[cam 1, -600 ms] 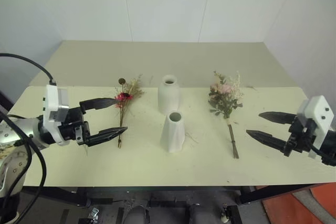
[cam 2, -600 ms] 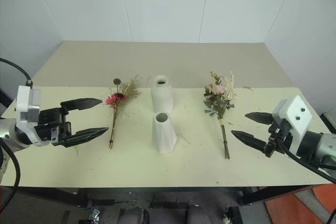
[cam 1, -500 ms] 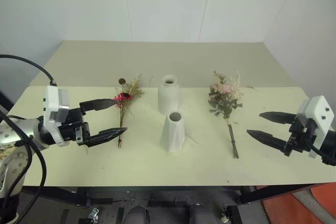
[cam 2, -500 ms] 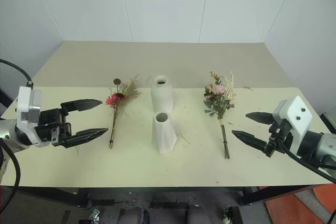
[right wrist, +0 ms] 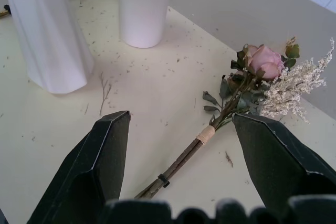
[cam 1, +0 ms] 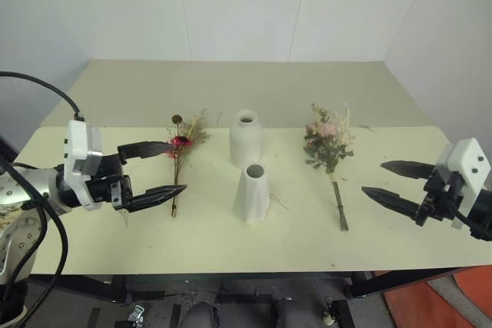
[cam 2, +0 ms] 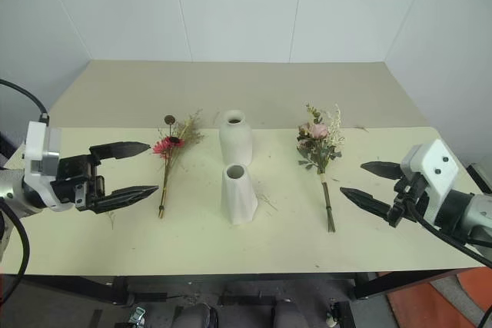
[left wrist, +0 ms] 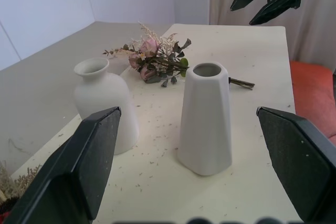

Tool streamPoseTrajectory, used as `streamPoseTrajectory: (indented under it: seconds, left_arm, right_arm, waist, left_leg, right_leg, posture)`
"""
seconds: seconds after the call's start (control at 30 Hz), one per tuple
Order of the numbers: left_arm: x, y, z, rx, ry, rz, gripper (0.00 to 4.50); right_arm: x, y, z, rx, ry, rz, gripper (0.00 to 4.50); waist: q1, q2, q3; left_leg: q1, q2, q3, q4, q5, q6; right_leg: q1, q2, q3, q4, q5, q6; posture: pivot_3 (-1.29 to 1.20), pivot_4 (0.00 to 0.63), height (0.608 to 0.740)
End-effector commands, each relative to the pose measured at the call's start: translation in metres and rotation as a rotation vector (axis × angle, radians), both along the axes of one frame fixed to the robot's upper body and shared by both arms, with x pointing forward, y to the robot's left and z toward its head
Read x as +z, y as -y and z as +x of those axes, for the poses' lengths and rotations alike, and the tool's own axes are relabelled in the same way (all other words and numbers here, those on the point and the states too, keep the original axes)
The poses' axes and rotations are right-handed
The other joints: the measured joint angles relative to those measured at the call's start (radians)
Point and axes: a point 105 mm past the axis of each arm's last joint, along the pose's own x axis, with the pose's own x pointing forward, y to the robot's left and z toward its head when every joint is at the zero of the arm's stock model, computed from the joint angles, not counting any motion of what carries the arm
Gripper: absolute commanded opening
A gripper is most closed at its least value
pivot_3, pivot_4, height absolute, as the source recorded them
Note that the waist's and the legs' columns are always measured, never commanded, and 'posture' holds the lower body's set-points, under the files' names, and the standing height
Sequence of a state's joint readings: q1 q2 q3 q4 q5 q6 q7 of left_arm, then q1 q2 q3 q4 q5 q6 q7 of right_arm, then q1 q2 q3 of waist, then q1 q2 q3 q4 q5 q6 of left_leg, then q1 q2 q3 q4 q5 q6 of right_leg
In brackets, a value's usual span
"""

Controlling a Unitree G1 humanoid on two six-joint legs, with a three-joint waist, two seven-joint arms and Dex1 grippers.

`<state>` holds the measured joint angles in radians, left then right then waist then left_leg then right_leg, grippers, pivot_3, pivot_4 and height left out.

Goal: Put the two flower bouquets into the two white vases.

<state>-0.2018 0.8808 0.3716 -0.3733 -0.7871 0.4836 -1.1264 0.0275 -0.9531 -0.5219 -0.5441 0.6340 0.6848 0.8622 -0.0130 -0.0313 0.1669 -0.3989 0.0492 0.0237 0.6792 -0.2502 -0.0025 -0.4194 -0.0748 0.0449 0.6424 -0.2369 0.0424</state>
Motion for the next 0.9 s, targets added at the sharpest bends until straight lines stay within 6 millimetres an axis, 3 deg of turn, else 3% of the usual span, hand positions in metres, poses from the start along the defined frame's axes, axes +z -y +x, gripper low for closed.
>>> streamPoseTrajectory:
  seconds: [0.03,0.23,0.47,0.83,0.9]
  left_arm:
    - [0.011,0.006,0.001,-0.037,0.039,-0.018,4.50]
    - [0.012,0.009,0.005,-0.066,0.041,-0.023,4.50]
    - [0.012,0.011,0.007,-0.082,0.054,-0.020,4.50]
    - [0.010,0.012,0.006,-0.072,0.075,-0.024,4.50]
    - [0.010,0.011,0.005,-0.068,0.079,-0.025,4.50]
  right_arm:
    - [0.000,-0.010,0.006,-0.005,-0.053,-0.021,3.69]
    - [-0.011,-0.008,0.050,-0.235,-0.273,0.022,3.69]
    - [-0.028,-0.013,0.079,-0.362,-0.484,-0.025,3.69]
    - [-0.060,-0.015,0.114,-0.386,-0.552,-0.117,3.69]
    - [-0.064,-0.016,0.120,-0.379,-0.549,-0.119,3.31]
  waist:
    - [0.000,0.000,0.000]
    - [-0.015,0.000,0.000]
    - [-0.002,0.000,0.000]
    - [-0.003,0.000,0.000]
    - [-0.005,0.000,0.000]
  left_leg:
    - [0.000,0.000,0.000,0.000,0.000,0.000]
    - [0.000,0.000,0.000,0.000,0.000,0.000]
    - [-0.004,0.000,0.000,-0.001,0.000,0.000]
    - [-0.005,0.000,0.000,0.000,0.000,0.000]
    - [-0.005,0.000,0.000,0.000,0.000,0.000]
  right_leg:
    - [0.000,0.000,0.000,0.000,0.000,0.000]
    - [-0.001,0.000,0.001,0.001,0.000,0.000]
    - [-0.004,0.000,0.000,-0.001,0.000,-0.001]
    - [-0.005,-0.001,-0.001,-0.001,0.000,0.000]
    - [-0.005,-0.001,-0.001,-0.001,0.000,0.000]
  posture:
    - [0.00,0.150,0.740]
    - [0.00,0.150,0.740]
    - [0.00,0.150,0.740]
    - [0.00,0.150,0.740]
    - [0.00,0.150,0.740]
